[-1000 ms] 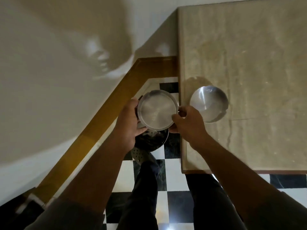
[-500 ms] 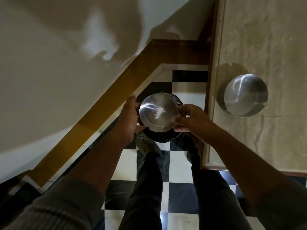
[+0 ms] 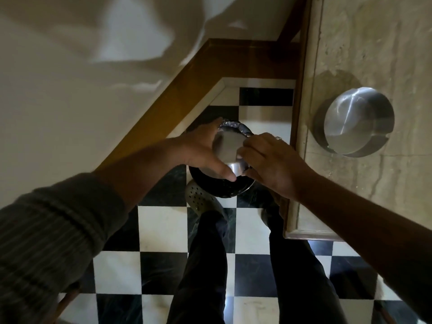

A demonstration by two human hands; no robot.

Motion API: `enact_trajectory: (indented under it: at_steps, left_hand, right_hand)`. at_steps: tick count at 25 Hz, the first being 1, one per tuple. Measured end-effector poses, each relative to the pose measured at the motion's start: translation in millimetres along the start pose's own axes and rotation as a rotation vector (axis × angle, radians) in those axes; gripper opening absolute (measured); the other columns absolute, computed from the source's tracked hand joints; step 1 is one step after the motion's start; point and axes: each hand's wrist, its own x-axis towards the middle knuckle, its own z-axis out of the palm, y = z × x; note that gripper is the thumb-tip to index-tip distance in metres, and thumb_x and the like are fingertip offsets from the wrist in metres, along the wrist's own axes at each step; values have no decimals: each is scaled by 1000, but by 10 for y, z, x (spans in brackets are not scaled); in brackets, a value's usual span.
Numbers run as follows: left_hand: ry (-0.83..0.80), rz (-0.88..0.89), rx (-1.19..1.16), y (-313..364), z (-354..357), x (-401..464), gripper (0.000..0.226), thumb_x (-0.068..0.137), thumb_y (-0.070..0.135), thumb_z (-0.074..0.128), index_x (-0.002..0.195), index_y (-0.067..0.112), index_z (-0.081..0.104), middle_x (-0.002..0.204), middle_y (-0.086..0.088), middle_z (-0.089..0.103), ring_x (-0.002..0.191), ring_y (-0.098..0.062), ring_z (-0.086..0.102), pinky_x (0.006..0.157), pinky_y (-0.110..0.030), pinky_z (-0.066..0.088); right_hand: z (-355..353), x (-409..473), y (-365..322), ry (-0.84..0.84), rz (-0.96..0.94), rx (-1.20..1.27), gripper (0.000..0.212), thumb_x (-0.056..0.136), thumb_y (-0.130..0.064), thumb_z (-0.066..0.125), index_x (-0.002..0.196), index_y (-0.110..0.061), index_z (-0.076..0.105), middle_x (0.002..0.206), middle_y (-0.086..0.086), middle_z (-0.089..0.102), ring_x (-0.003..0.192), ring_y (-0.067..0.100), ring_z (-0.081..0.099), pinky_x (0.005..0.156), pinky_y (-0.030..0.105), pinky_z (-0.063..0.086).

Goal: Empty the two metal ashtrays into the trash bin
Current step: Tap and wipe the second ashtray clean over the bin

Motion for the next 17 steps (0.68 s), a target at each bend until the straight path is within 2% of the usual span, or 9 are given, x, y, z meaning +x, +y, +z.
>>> enact_trajectory:
  at_steps: [2,4,5,7,9,12,14,15,17]
  left_hand:
    - [133,113,170,1,160,76,161,42,68,90,161,25,-10,168,-9,17,152,-33,22,118,-48,31]
    - [267,237,238,-54,291,83,158,48,63,91,161,16,-9,163,-13,24,148,-34,28,115,-46,33]
    - [328,287,250,-99,342,72,158,49,62,92,161,12,-7,161,-15,27,146,-35,31,113,-44,34]
    - [415,349,283,-204,427,39,157,48,59,93,160,7,-4,160,-19,29,143,-37,32,110,-39,30]
    - [461,357,316,-326,476,20,157,47,60,93,160,5,-2,160,-22,29,142,-39,33,110,-40,32]
    - [470,342,367,-480,493,28,157,48,65,90,160,4,-1,162,-21,28,143,-39,35,112,-49,40]
    - [483,353,368,-509,519,61,156,48,65,90,160,2,1,160,-21,31,141,-38,37,111,-50,42]
    - [506,359,343,-495,544,84,156,47,64,90,159,3,1,158,-21,34,140,-38,38,110,-50,42]
    - [548,372,299,-462,577,109,151,46,59,89,159,7,3,155,-23,36,139,-40,39,109,-51,41]
  right_hand:
    - [96,-20,12,50,-104,-96,23,85,-11,73,106,-5,66,102,19,68,85,38,64,66,46,54]
    - [167,-64,14,47,-137,-149,19,91,-14,66,108,-6,67,104,20,68,88,38,64,70,47,55]
    - [190,-82,11,9,-112,-156,27,89,-18,70,113,-6,66,110,21,68,96,40,64,75,49,56]
    - [216,-119,2,-95,-10,-143,65,77,-33,83,131,-4,60,131,26,61,120,47,57,92,57,54]
    - [192,-144,-3,-109,85,-72,98,71,-50,84,145,0,44,149,31,44,141,49,37,111,62,40]
    - [74,-105,-114,173,97,69,116,76,-72,70,151,4,24,160,32,21,152,46,11,123,58,17]
    - [87,-87,-241,344,73,122,124,72,-79,66,151,4,19,162,25,11,153,42,2,124,58,11]
    - [137,-102,-306,300,49,105,127,71,-82,65,152,3,16,163,22,6,153,42,0,124,59,10]
    - [293,-131,-382,-139,24,10,135,69,-84,62,156,-4,-2,164,17,-11,153,40,-11,123,60,8]
